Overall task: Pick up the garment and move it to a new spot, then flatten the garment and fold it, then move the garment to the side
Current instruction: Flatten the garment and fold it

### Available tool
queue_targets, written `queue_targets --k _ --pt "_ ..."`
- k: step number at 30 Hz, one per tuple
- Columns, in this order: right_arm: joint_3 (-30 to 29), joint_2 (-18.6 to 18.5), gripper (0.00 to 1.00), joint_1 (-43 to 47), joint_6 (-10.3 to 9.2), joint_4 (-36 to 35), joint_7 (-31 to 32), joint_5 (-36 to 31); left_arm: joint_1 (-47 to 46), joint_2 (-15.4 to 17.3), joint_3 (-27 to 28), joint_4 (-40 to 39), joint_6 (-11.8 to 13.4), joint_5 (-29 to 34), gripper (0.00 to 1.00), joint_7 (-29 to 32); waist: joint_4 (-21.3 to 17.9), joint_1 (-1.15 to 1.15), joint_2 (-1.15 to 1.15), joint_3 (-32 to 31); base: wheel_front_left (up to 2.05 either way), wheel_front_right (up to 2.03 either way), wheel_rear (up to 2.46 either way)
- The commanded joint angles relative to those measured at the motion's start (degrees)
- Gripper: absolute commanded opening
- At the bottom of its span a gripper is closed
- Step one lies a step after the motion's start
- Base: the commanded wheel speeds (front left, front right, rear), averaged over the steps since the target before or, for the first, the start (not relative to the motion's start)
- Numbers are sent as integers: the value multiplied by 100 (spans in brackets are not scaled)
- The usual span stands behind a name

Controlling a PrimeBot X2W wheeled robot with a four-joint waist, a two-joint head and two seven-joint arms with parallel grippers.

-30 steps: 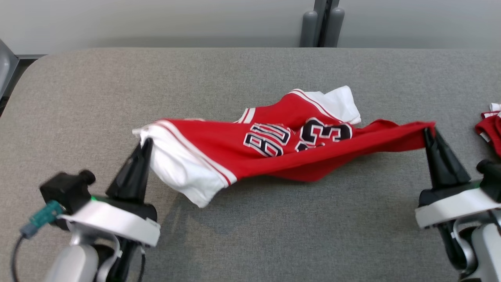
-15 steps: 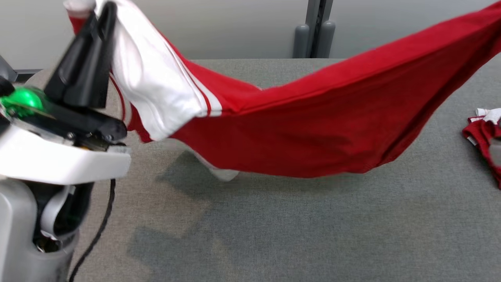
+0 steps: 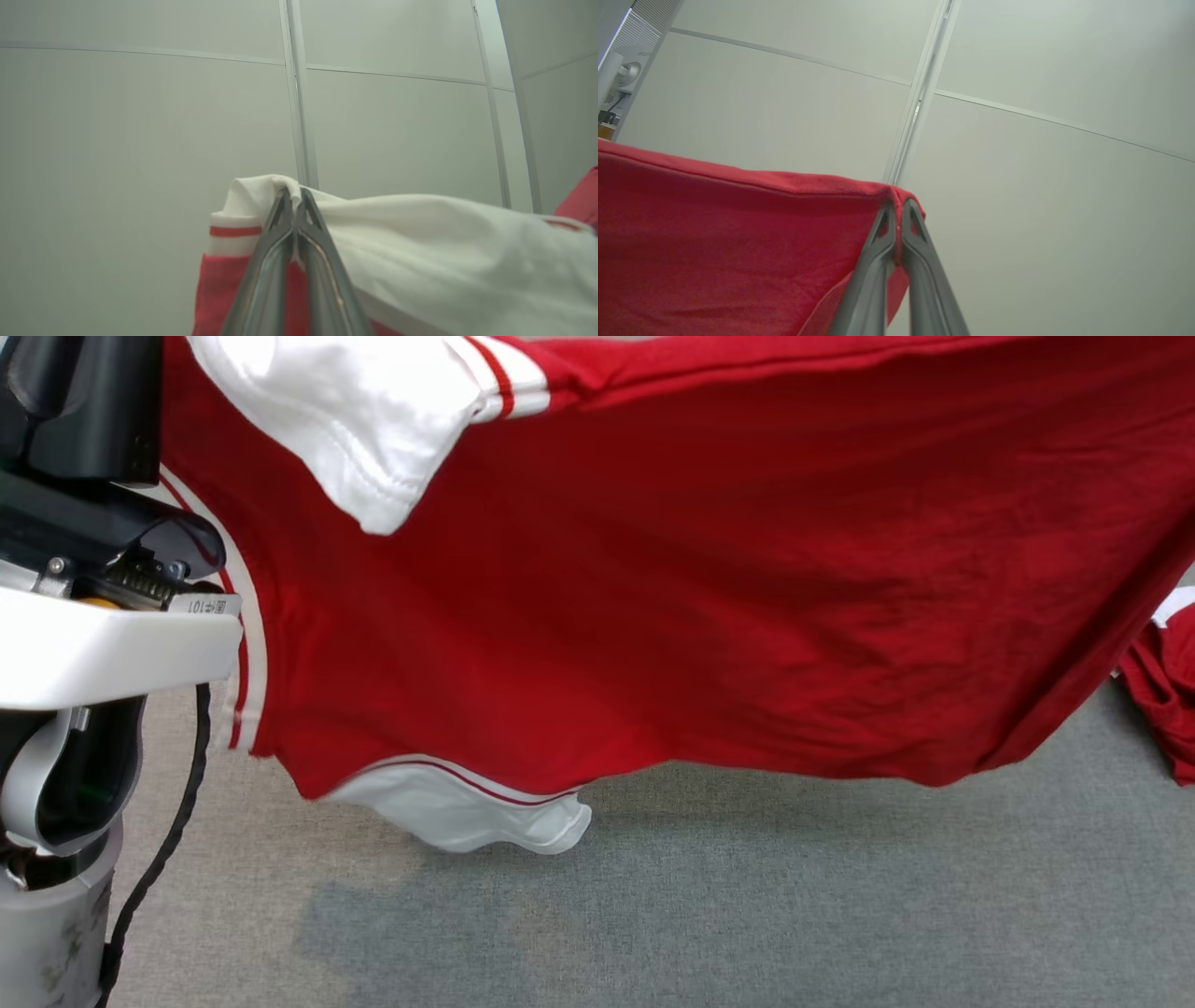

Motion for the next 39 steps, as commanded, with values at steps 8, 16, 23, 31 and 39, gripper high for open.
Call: queue_targets --k 8,16,23,31,39 --pt "209 2 0 -847 -1 1283 -218 537 -901 -160 -90 1159 -444 -266 0 -367 -97 0 0 652 0 0 0" --pt "894 31 0 -3015 -1 3258 -875 783 -2978 -506 -247 3463 -906 -144 0 -1084 -117 0 0 1389 0 0 0" --pt "1333 354 0 -4406 -1 4813 -1625 822 -4188 -603 -285 5290 -1042 -68 0 -1575 -150 0 0 1548 0 0 0" --pt "2037 833 0 -5033 -1 7098 -2020 910 -4446 -830 -390 7516 -1141 -252 0 -1778 -124 0 0 1532 0 0 0" --pt "2688 931 0 -4586 -1 8254 -2220 1311 -3862 -1150 -590 8606 -1212 -643 0 -2000 2 0 0 1639 0 0 0"
